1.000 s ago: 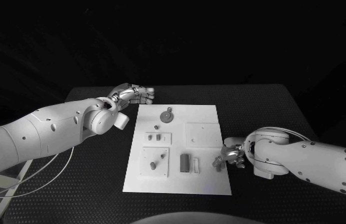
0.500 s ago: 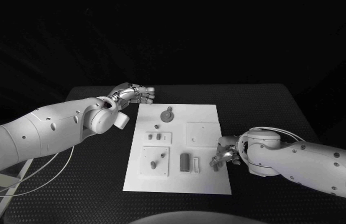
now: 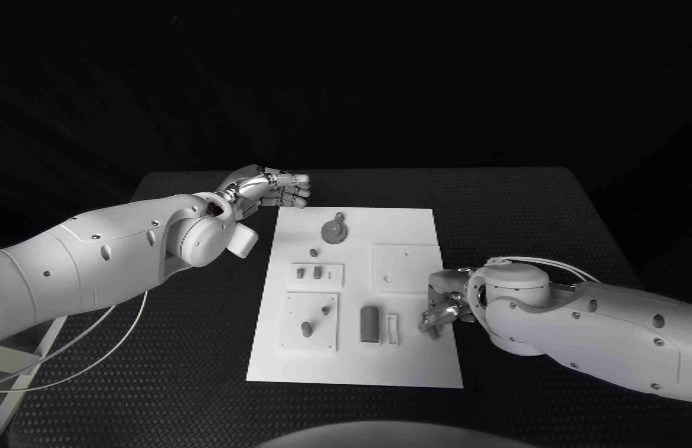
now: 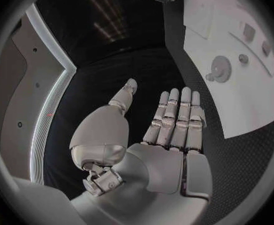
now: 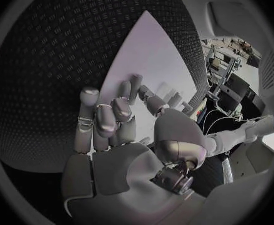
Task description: Assemble the parts on the task board
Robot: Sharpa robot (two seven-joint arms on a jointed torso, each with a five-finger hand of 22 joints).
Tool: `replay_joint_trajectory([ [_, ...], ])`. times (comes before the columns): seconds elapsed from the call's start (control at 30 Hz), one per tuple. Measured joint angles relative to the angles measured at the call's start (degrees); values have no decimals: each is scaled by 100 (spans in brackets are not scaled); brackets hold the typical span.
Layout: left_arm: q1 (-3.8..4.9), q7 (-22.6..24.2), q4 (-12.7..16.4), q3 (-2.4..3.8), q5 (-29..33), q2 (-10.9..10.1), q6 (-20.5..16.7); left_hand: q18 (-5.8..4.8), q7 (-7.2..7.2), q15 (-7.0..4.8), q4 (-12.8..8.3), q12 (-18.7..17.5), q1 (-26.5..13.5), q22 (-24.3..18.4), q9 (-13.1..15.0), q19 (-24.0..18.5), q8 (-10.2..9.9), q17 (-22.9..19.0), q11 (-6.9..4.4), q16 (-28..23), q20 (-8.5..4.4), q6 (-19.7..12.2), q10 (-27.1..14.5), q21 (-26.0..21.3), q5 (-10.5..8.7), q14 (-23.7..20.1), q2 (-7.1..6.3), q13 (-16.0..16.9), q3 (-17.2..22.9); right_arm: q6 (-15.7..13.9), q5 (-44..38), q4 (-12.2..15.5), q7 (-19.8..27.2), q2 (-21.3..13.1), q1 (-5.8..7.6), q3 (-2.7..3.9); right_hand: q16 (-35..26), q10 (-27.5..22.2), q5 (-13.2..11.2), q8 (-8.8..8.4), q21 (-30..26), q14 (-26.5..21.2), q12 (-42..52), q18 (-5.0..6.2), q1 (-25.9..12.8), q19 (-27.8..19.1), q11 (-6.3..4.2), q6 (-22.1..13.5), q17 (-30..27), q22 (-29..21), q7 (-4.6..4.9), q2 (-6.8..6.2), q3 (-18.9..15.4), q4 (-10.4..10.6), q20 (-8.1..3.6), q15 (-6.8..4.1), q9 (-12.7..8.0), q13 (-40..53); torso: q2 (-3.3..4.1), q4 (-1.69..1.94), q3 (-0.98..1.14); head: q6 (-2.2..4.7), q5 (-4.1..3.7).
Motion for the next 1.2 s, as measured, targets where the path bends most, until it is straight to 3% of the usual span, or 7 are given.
replay_joint_trajectory([
  [0.23, 0, -2, 7, 0, 0, -4, 5, 0, 0, 0, 0, 0, 0, -5, 0, 0, 0, 5, 0, 0, 0, 0, 0, 0, 0, 0, 0, 0, 0, -44, -170, 36, 1, 3, -17, -4, 0, -35, -6, 0, 0, -1, -61, 0, 321, -1, 35, 1, -32, 0, 0, 0, 32, -91, 1, 1, 4, -51, -3, 6, 0, -4, 2],
  [0.47, 0, -4, 8, 0, 0, 1, 6, 0, 0, 0, 0, 0, 0, -4, 0, 0, 0, 5, 0, 0, 0, 0, 0, 0, 0, 0, 0, 0, 0, -150, 27, 66, -2, -41, -21, -5, 0, -95, 0, 0, -1, -8, -96, -6, 641, -51, 95, -2, -34, 0, -2, 173, 2, -102, 13, 55, 6, -83, -3, 6, -3, -3, 9],
  [0.63, 0, -6, 8, 0, 0, 1, 6, 0, 0, 0, 0, 0, 0, -4, 0, 0, 0, 4, 0, 0, 0, 0, 0, 0, 0, 0, 0, -5, 0, -286, 439, 66, -16, -90, -22, -6, 0, -114, 0, -2, 22, -20, -96, -11, 628, -73, 114, -22, -34, 0, -20, 214, -2, -106, 32, 67, 3, -89, -2, 5, 1, -2, 16],
  [0.87, 0, -8, 8, 0, 0, 1, 6, 0, 0, 0, 0, 0, 0, -4, 0, 0, 0, 8, 0, 0, 0, 0, 0, 0, 0, 0, 0, -5, 0, -523, 1224, 50, -5, -165, -23, -21, -1, -115, 0, -14, 25, -23, -96, -11, 613, -94, 115, -46, -34, 0, -19, 285, -18, -121, 52, 70, -241, -83, -1, 1, 1, -9, 32],
  [1.03, 0, -9, 6, 0, 0, 4, 7, 0, 0, 0, 0, 0, 0, -4, 0, 0, 0, 9, 0, 0, 0, 0, 0, 0, 0, 0, 0, -5, 0, -698, 1758, 24, 0, -206, 4, -44, -1, -114, 0, -225, 47, -30, -96, -11, 655, -94, 114, -46, -34, 5, -19, 326, -34, -137, 53, 76, -248, -75, 2, -2, 1, -4, 35],
  [1.13, 0, -10, 5, 0, 0, 7, 7, 0, 0, 0, 0, 0, 0, -4, 0, 0, 0, 9, 0, 0, 0, 0, 0, 0, 0, 0, 0, -4, 0, -800, 2099, 39, 1, -214, 28, -55, -1, -93, 0, -530, 47, -33, -96, -11, 681, -103, 92, -56, -34, 5, -9, 353, -34, -137, 62, 79, -216, -71, 2, -3, 4, -2, 35],
  [1.2, 0, -11, 5, -1, 0, 8, 8, -1, 0, 0, 0, 0, 0, -4, 0, 0, 0, 9, 0, 0, 0, 0, 0, 0, 0, 0, 0, -4, 0, -874, 2309, 58, 4, -213, 34, -61, -1, -93, -1, -535, 47, -45, -96, -11, 719, -105, 92, -120, -34, 4, 36, 391, -42, -130, 65, 91, -251, -71, 3, -3, 4, -2, 35],
])
